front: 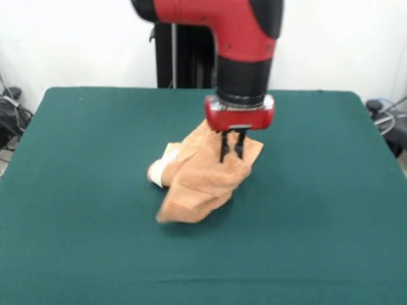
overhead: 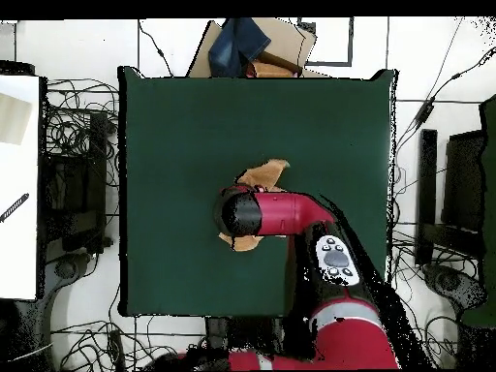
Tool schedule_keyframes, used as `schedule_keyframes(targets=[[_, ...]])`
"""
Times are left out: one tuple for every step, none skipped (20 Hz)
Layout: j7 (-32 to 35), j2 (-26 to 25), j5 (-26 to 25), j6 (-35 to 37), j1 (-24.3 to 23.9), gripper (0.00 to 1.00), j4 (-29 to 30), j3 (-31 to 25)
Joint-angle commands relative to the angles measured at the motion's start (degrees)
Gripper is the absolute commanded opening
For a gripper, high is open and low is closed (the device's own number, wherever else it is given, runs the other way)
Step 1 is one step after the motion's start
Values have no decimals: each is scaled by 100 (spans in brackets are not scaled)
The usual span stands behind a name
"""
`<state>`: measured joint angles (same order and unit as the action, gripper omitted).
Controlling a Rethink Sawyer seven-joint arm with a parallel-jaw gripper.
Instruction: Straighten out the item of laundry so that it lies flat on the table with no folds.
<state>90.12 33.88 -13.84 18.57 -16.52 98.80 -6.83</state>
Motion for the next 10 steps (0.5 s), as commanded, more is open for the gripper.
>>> schedule_keyframes(targets=[[891,975,552,819,62,0,644,-423],[790,1043,571,879,-11,0,751,-466],[757,1077,572,809,-67,0,861,-488],[723,1112,573,739,-124,0,972,-509],[703,1159,566,662,-197,0,1097,-548],[672,1294,579,513,-348,0,1349,-621],[641,1377,596,436,-443,0,1500,-667],[593,1506,622,380,-599,0,1690,-762],[546,1636,649,324,-755,0,1880,-857],[473,1821,720,353,-939,0,2079,-979]])
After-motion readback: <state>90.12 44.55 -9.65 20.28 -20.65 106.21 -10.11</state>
